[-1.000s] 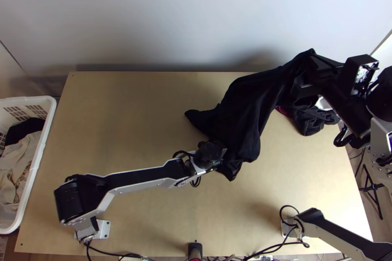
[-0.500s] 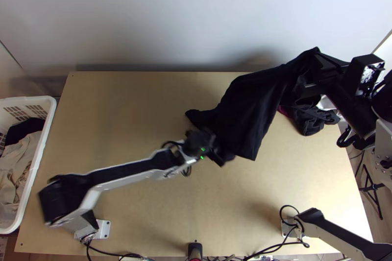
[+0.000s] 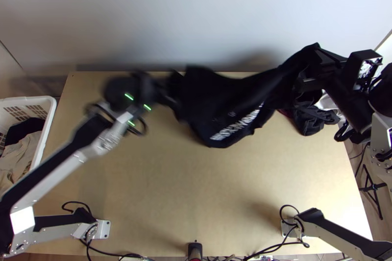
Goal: Fold the t-shirt
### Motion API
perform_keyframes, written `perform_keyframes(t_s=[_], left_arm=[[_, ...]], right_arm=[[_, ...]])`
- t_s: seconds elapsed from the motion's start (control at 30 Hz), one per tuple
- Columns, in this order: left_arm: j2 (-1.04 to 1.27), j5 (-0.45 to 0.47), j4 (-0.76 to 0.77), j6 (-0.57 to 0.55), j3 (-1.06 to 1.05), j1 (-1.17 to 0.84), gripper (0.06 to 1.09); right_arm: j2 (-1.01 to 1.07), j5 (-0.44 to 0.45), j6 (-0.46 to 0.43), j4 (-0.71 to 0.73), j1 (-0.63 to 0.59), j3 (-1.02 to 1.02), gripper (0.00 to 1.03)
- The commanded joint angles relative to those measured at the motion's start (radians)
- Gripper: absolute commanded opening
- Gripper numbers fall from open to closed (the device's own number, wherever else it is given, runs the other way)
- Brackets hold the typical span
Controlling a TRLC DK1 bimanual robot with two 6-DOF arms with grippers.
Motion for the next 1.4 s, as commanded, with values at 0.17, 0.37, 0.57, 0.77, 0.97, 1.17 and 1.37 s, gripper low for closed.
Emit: perform_keyframes(t_s=[0.17, 0.37, 0.57, 0.77, 0.97, 1.17, 1.37], left_arm=[[-0.032, 0.051, -0.060, 0.000, 0.180, 0.529, 0.09], [0.136, -0.072, -0.063, -0.005, 0.321, 0.624, 0.09], [0.118, -0.075, -0.173, 0.011, 0.295, 0.618, 0.09], [-0.160, -0.061, -0.178, 0.074, -0.023, 0.419, 0.09], [-0.341, -0.061, -0.186, 0.094, -0.215, 0.187, 0.09], [-0.471, -0.043, -0.301, 0.195, -0.245, -0.100, 0.10], [-0.560, 0.055, -0.491, 0.238, -0.313, -0.245, 0.10]], right_arm=[[0.014, 0.002, 0.001, 0.022, -0.019, 0.029, 0.03], [0.043, 0.017, 0.007, 0.046, -0.016, 0.052, 0.03], [0.040, 0.025, 0.003, 0.033, -0.011, 0.081, 0.03], [0.023, 0.025, -0.011, 0.025, -0.013, 0.083, 0.03], [0.040, 0.025, -0.011, 0.026, -0.010, 0.110, 0.03], [0.048, 0.025, -0.007, 0.026, -0.005, 0.126, 0.03], [0.048, 0.026, -0.014, 0.025, -0.008, 0.126, 0.03]])
